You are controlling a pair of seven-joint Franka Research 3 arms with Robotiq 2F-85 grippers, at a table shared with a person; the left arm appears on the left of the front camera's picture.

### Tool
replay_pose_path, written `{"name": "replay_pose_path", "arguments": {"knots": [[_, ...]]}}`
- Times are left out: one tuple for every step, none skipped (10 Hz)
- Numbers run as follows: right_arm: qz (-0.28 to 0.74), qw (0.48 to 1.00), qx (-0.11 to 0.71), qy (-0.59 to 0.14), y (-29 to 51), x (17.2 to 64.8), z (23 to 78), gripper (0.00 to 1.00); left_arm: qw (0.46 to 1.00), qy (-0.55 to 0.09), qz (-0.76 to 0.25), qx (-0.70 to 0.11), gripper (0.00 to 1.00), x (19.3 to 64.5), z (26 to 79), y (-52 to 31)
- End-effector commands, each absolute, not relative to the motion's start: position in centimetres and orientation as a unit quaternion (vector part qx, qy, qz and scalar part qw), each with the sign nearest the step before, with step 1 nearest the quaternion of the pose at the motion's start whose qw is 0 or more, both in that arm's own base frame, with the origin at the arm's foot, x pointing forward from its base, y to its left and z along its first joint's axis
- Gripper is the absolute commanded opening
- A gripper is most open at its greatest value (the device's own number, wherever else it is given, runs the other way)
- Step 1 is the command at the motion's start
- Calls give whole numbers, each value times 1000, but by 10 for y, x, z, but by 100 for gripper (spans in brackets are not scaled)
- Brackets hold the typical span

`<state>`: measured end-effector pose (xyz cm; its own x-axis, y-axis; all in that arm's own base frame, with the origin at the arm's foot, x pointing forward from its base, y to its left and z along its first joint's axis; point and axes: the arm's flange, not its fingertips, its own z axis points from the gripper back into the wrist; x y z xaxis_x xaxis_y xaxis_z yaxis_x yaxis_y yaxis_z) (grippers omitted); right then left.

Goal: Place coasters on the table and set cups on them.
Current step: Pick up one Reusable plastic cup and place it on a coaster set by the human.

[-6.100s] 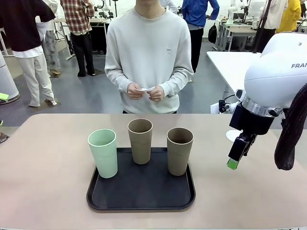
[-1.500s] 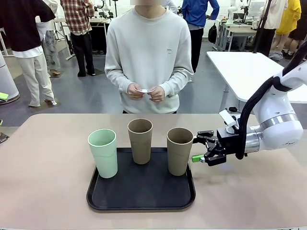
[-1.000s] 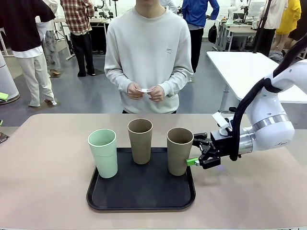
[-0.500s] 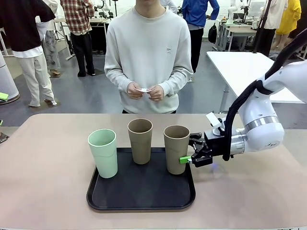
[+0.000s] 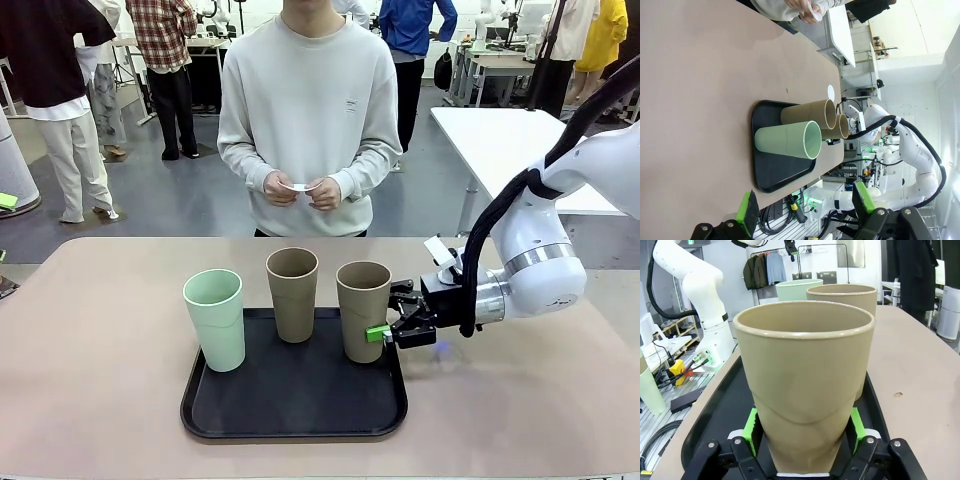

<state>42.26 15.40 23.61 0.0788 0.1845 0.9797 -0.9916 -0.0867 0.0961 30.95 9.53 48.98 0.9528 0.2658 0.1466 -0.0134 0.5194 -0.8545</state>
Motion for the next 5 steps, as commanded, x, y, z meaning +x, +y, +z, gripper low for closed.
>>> {"name": "replay_pose_path", "arguments": {"knots": [[541, 550, 497, -398, 156, 430, 234, 0, 857, -136, 75, -491, 100, 308, 488, 96], [538, 552, 491, -405, 156, 430, 236, 0, 857, -136, 75, -491, 100, 308, 488, 96], [532, 545, 502, -410, 155, 426, 245, 63, 857, -136, 75, -491, 100, 308, 488, 96], [541, 530, 501, -418, 153, 419, 266, 63, 857, -136, 75, -491, 100, 308, 488, 96], [549, 518, 492, -433, 150, 411, 300, 63, 857, -136, 75, -491, 100, 308, 488, 96]]}}
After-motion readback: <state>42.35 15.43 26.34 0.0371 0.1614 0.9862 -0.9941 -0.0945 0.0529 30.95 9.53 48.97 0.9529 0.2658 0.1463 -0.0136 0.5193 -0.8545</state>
